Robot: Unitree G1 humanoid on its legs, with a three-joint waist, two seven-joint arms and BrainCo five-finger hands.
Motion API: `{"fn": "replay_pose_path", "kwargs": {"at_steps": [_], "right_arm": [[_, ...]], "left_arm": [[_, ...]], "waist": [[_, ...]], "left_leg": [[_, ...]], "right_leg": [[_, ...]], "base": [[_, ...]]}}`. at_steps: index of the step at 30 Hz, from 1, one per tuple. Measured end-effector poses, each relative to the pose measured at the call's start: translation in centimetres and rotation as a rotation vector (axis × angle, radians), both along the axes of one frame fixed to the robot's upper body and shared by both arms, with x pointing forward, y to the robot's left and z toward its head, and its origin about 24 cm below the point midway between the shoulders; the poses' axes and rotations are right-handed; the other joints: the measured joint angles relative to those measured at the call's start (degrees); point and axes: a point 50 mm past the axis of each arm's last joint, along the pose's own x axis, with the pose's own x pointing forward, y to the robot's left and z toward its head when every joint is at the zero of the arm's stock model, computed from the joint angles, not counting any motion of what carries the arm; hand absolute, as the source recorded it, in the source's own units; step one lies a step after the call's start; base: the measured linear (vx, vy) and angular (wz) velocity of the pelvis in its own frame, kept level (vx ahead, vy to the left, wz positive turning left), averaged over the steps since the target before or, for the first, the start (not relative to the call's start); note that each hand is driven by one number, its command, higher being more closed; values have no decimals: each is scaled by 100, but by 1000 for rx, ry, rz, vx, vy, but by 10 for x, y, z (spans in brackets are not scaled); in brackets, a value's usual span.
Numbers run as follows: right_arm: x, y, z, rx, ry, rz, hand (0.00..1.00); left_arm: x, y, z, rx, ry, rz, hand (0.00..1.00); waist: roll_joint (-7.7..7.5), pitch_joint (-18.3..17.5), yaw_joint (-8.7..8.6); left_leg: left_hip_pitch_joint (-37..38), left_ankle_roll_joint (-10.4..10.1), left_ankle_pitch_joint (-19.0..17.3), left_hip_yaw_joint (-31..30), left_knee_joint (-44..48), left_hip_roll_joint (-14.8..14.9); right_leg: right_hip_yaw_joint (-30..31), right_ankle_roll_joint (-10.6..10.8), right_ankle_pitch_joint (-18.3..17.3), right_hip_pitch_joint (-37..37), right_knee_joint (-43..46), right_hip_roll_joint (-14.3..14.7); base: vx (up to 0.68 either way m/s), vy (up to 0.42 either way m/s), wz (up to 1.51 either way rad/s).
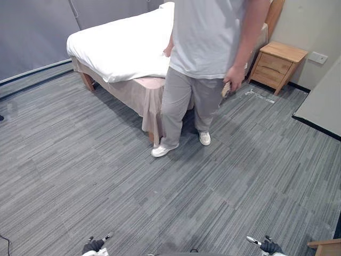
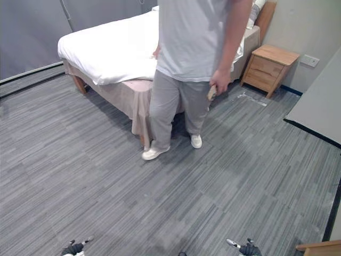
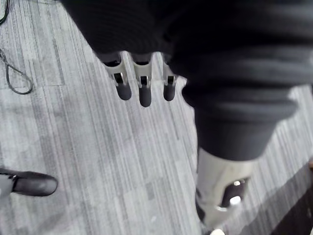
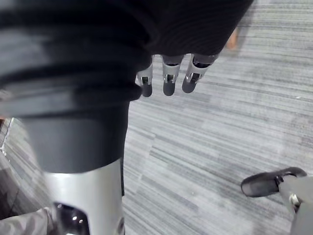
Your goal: Tidy the bed and pick cloth on bed and put in laundry
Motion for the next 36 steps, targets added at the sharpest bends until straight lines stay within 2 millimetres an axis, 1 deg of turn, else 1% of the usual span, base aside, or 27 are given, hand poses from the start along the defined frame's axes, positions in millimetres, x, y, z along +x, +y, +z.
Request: {"fn": "replay_pose_path", "kwargs": {"at_steps": [4,12,14,18,21,24,31,33,34,35,36], "right_arm": [[6,-4,4,-11,-18,7,0],[10,-4,4,-10,-33,12,0],[10,-1,3,-4,-32,10,0],[10,3,1,8,-32,12,0],[11,11,-2,26,-32,12,0],[11,16,-4,33,-25,26,0],[10,17,-5,29,-12,38,0],[16,18,-4,29,-28,44,0],[21,18,-3,29,-38,50,0],[32,23,-1,33,-54,86,0],[39,26,0,39,-67,105,0]], "left_arm": [[-2,2,0,-22,-3,12,0],[-5,-4,-4,-93,-13,10,0],[-9,-11,-8,-120,5,14,0],[-7,-33,-15,-170,17,-23,0],[-6,-40,-17,-177,28,-55,0],[-5,-42,-18,-176,30,-58,0],[-4,-45,-18,-177,27,-73,0],[3,-48,-18,-180,21,-103,0],[12,-50,-16,-179,5,-124,0],[26,-49,-13,-167,-15,-155,0],[32,-48,-11,-161,-26,-163,0]], "waist": [[11,7,-11],[20,9,-13],[28,11,-15],[45,15,-14],[42,15,-14],[43,14,-14],[5,36,-14],[22,121,-12],[-26,304,-18],[-153,555,-16],[-208,707,2]], "left_leg": [[-1,-10,-6,4,-1,14],[-1,-25,-17,26,-1,17],[-4,-24,-17,32,-1,18],[-4,-24,-16,32,-12,24],[0,-24,-16,40,-20,35],[13,-25,-17,91,-21,40],[72,-64,-62,163,12,42],[-135,-23,-255,168,369,102],[-345,23,-467,184,843,120],[-658,105,-798,229,1483,117],[-807,128,-981,308,1829,155]], "right_leg": [[-10,22,-15,-2,0,12],[-23,-13,8,1,-74,15],[-22,-28,17,2,-90,19],[-25,-32,20,10,-110,28],[-21,-36,23,19,-133,42],[-11,-35,23,28,-139,48],[26,-29,6,80,-129,46],[38,-37,-334,-300,542,21],[32,67,-766,-758,1492,-77],[-93,190,-1170,-1431,2801,-298],[-206,318,-1263,-1856,3619,-442]], "base": [[-21,-41,0],[-53,-37,0],[-15,-18,-1],[-13,-29,0],[-3,-41,-1],[-2,-37,-3],[-30,-31,-4],[-55,-17,-7],[-100,-25,-13],[-137,-39,-24],[-134,-55,-34]]}}
